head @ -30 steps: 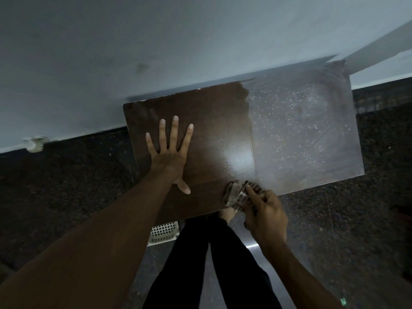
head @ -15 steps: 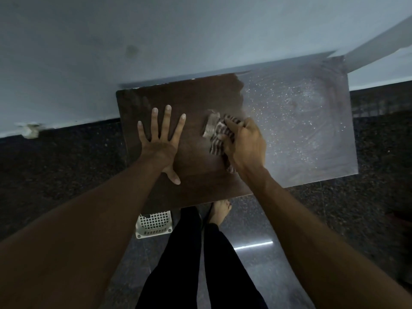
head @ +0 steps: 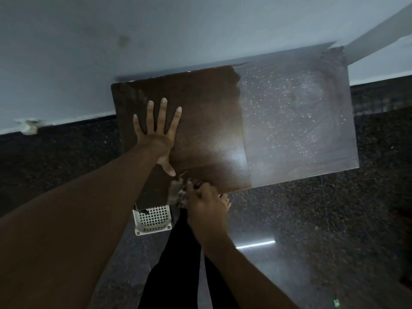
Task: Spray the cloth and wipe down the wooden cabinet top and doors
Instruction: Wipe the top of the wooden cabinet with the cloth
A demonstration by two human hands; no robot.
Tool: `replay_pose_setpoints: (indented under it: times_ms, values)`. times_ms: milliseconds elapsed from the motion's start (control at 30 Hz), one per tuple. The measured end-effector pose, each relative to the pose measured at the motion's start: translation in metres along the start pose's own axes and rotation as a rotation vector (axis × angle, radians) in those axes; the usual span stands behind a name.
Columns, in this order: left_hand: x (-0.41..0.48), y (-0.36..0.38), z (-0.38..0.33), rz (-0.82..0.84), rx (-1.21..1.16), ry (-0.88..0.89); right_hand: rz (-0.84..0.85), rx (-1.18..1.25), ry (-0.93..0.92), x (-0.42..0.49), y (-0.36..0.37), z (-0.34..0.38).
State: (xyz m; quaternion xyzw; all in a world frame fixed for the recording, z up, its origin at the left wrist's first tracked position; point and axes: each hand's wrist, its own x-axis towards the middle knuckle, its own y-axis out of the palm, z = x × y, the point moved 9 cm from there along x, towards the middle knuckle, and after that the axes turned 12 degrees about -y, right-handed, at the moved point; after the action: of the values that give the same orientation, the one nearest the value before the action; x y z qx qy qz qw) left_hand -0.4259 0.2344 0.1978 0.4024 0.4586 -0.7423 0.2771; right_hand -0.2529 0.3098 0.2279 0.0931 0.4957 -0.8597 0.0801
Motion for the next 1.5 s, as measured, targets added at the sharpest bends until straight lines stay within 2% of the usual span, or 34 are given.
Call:
replay_pose_setpoints:
  times_ms: [100,267,367,500,667,767,833,933,1067,1167,1333,1433,1500]
  values:
    - [-0.001,-0.002,0.000,-0.002,0.006,-0.014,0.035,-0.059,-0.124,0.007,0.005,0.034]
    - [-0.002,0.000,-0.001,0.008,0.021,0.018,-0.016,-0.065,-0.115,-0.006,-0.016,-0.013]
    - [-0.002,0.000,-0.002,0.009,0.008,0.029,-0.037,-0.051,0.039,-0.022,-0.043,-0.079]
    - [-0.001,0.000,-0.001,0.008,0.013,0.029,-0.131,-0.044,0.405,-0.037,-0.088,-0.167]
    - [-0.003,-0.001,-0.001,0.010,0.007,0.037,-0.227,-0.042,0.517,-0.036,-0.088,-0.159]
    - [-0.003,-0.001,-0.001,0.010,0.011,0.031,-0.173,0.049,0.447,-0.028,-0.053,-0.115]
    - [-0.004,-0.002,-0.001,0.016,0.018,0.028,-0.088,0.124,0.325,-0.018,-0.025,-0.069]
    - [-0.005,-0.002,-0.002,0.019,0.015,0.024,-0.017,0.108,0.120,-0.005,-0.004,-0.014]
    - [-0.003,-0.001,0.000,0.029,0.027,0.019,-0.036,0.074,0.005,-0.003,-0.022,-0.021]
    - [-0.004,-0.001,0.000,0.034,0.027,0.019,-0.011,0.057,0.145,-0.018,-0.042,-0.082]
    - [-0.004,0.000,-0.001,0.034,0.020,0.032,-0.233,-0.083,0.540,-0.045,-0.109,-0.191]
    - [-0.004,0.000,-0.001,0.038,0.029,0.042,-0.355,-0.058,0.759,-0.053,-0.114,-0.205]
    - [-0.004,0.000,0.000,0.043,0.032,0.039,-0.390,-0.019,0.801,-0.048,-0.105,-0.189]
